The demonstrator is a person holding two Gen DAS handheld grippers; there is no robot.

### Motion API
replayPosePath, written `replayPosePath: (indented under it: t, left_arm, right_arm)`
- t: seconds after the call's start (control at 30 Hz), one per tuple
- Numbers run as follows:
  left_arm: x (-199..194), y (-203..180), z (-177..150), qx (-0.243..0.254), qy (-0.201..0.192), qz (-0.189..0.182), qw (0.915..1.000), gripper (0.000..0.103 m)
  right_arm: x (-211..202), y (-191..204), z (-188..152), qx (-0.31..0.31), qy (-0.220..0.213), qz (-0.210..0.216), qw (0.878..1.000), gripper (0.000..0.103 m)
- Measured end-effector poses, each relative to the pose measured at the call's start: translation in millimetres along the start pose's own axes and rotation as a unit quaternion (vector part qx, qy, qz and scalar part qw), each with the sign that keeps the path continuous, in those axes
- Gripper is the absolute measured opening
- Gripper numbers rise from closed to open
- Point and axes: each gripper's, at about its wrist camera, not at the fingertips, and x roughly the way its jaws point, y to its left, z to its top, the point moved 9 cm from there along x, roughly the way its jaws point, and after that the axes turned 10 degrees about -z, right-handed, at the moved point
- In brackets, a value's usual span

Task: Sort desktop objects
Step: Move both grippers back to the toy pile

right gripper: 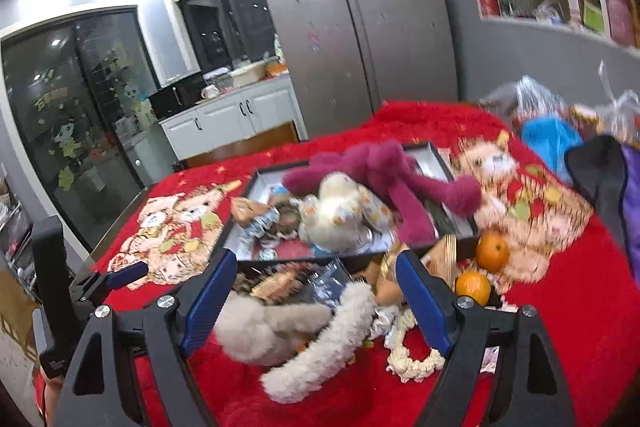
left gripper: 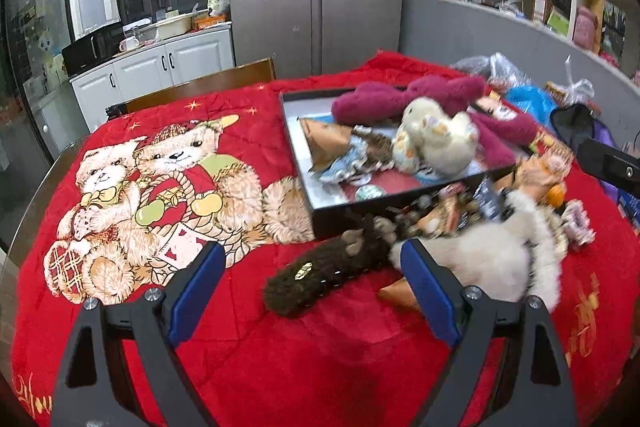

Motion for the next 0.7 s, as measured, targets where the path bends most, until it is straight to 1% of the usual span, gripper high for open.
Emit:
replayPosePath:
  t: [0.07, 0.17, 0.23, 0.3, 0.33, 0.4, 0.47, 0.57, 0.6, 0.67, 0.7]
  left_arm:
    - [7.2, 1.7, -3.2, 0.006, 0.004, -0.002, 1.0, 0.09]
    - [19.8, 0.1, -8.2, 0.012, 0.02, -0.009, 0.9997, 0.09]
    - [26.9, -0.1, -10.9, 0.016, 0.028, -0.005, 0.9995, 0.09]
    - [35.2, 1.1, -13.7, 0.017, 0.037, -0.001, 0.9992, 0.09]
    - [38.7, 1.8, -15.3, 0.014, 0.043, -0.001, 0.999, 0.09]
    - [46.7, 5.4, -19.9, 0.004, 0.056, 0.001, 0.9984, 0.089]
    - [51.7, 8.7, -23.4, -0.008, 0.065, -0.006, 0.9979, 0.089]
    - [55.9, 13.5, -27.2, -0.033, 0.073, -0.021, 0.9965, 0.089]
    - [57.6, 15.0, -28.6, -0.038, 0.077, -0.023, 0.9961, 0.089]
    - [59.9, 16.2, -30.6, -0.043, 0.082, -0.026, 0.9953, 0.083]
    - [58.8, 15.1, -30.5, -0.042, 0.081, -0.028, 0.9954, 0.078]
  right_arm:
    - [13.0, -4.4, -9.8, 0.008, 0.02, -0.001, 1.0, 0.084]
    - [29.0, -5.9, -26.8, -0.008, 0.051, -0.019, 0.999, 0.084]
    - [32.5, -7.6, -35.5, -0.018, 0.061, -0.031, 0.997, 0.084]
    - [37.3, -12.0, -42.9, -0.011, 0.072, -0.032, 0.997, 0.084]
    - [39.9, -14.5, -45.6, -0.005, 0.08, -0.034, 0.996, 0.084]
    - [49.9, -20.6, -56.9, 0.009, 0.109, -0.037, 0.993, 0.084]
    - [58.7, -24.8, -66.8, 0.017, 0.132, -0.041, 0.99, 0.084]
    - [63.2, -22.5, -73.7, 0.02, 0.148, -0.031, 0.988, 0.084]
    - [65.0, -22.2, -76.3, 0.017, 0.153, -0.036, 0.987, 0.084]
    - [69.2, -20.4, -82.6, 0.008, 0.16, -0.047, 0.986, 0.084]
    - [70.0, -17.9, -83.9, 0.006, 0.161, -0.046, 0.986, 0.084]
